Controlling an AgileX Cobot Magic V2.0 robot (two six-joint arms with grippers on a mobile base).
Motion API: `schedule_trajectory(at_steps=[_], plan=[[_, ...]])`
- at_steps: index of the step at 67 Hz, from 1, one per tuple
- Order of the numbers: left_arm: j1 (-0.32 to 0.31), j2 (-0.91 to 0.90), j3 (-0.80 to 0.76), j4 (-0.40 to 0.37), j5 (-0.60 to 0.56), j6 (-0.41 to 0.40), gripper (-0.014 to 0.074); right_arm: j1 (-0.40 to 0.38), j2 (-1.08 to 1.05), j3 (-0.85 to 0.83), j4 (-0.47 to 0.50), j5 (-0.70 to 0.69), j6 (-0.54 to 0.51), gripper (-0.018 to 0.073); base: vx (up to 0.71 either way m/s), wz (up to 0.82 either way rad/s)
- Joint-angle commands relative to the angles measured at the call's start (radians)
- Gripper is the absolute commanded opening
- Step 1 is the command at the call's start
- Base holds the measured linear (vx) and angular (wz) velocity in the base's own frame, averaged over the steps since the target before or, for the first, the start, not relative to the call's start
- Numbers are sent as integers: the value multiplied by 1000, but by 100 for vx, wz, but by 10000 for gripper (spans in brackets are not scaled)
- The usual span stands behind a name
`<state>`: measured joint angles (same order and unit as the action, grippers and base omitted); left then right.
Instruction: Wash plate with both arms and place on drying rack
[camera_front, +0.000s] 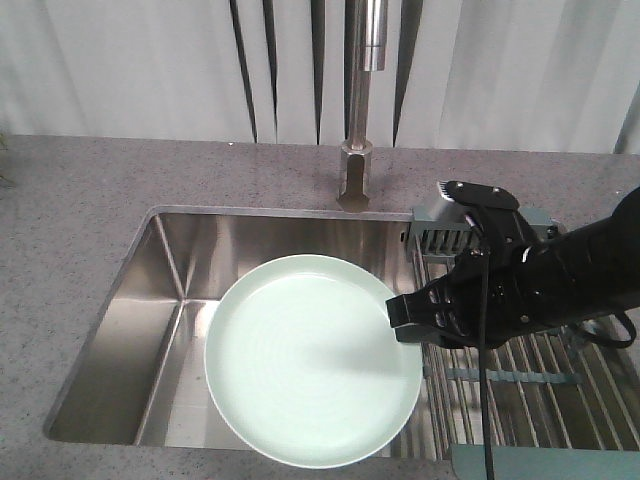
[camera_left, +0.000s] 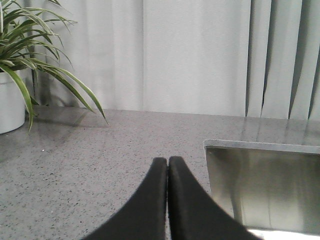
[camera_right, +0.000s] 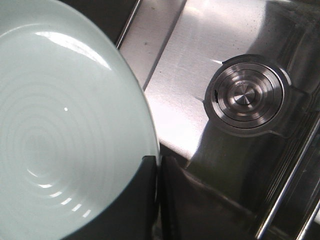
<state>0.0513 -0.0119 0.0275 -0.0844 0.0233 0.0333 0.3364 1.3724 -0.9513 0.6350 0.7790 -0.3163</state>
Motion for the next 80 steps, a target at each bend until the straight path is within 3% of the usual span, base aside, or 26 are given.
schedule_trajectory(at_steps=[1,80], plan=[[1,-14,-28,-2,-70,-1,-6,-2,-33,-31,28,-22,-7,-1,5,-7],[1,-14,-28,-2,-70,-1,-6,-2,-33,-31,28,-23,-7,-1,2,-3]])
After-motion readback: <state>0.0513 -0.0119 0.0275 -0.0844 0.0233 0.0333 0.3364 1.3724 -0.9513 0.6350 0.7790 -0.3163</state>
